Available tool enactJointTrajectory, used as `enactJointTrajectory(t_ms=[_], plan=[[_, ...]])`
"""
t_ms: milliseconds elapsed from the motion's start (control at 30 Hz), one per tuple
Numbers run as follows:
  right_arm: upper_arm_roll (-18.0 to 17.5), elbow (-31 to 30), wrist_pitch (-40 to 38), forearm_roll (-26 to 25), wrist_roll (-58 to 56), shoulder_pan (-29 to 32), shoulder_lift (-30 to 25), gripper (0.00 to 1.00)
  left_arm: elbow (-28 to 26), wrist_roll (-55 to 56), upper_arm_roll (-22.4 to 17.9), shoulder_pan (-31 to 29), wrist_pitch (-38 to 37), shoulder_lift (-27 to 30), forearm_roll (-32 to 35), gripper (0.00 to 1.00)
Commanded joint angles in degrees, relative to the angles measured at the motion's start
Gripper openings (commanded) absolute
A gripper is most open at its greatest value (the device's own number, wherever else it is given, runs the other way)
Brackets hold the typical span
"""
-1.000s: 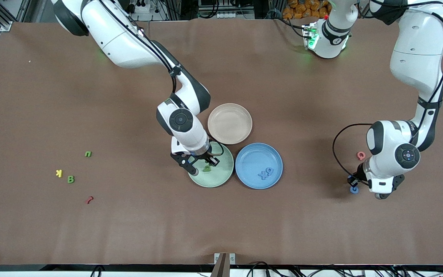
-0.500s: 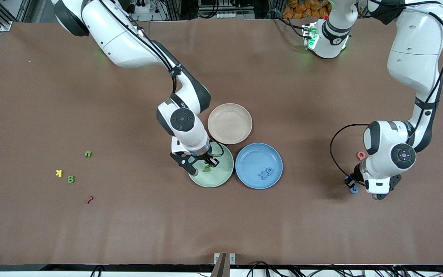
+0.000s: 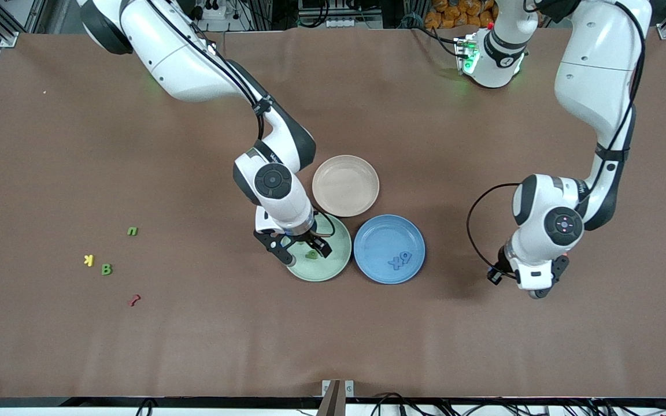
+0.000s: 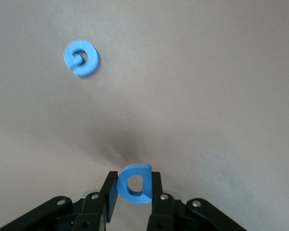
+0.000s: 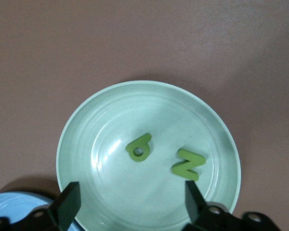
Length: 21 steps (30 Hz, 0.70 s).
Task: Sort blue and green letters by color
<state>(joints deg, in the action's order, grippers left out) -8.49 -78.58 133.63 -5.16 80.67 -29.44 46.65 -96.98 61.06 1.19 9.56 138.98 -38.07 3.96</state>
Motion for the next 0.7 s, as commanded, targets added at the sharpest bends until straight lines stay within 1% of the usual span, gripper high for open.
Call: enactJointTrajectory(t_ms=[0, 233, 400, 667], plan=[[-0.30, -0.17, -2.14, -1.17, 1.15, 1.14, -2.08, 1.00, -0.67, 6.07, -0.31, 3.00, -0.29, 1.86, -0.62, 0.09], [-0.83, -0.26, -5.74, -1.34, -0.60, 3.16, -5.77, 1.00, 1.62, 14.33, -0.22, 8.54, -0.29, 1.51, -1.14, 0.09], [-1.09, -0.34, -11.45, -1.17, -5.34, 5.09, -8.93, 1.00, 2.59, 18.91, -0.22, 12.50, -0.20, 0.90, -1.14, 0.09], [-2.41, -0.96, -20.15, -0.82, -14.04, 10.71, -13.51, 1.00, 3.20, 22.16, -0.22, 16.45, -0.20, 0.81, -0.97, 0.09]])
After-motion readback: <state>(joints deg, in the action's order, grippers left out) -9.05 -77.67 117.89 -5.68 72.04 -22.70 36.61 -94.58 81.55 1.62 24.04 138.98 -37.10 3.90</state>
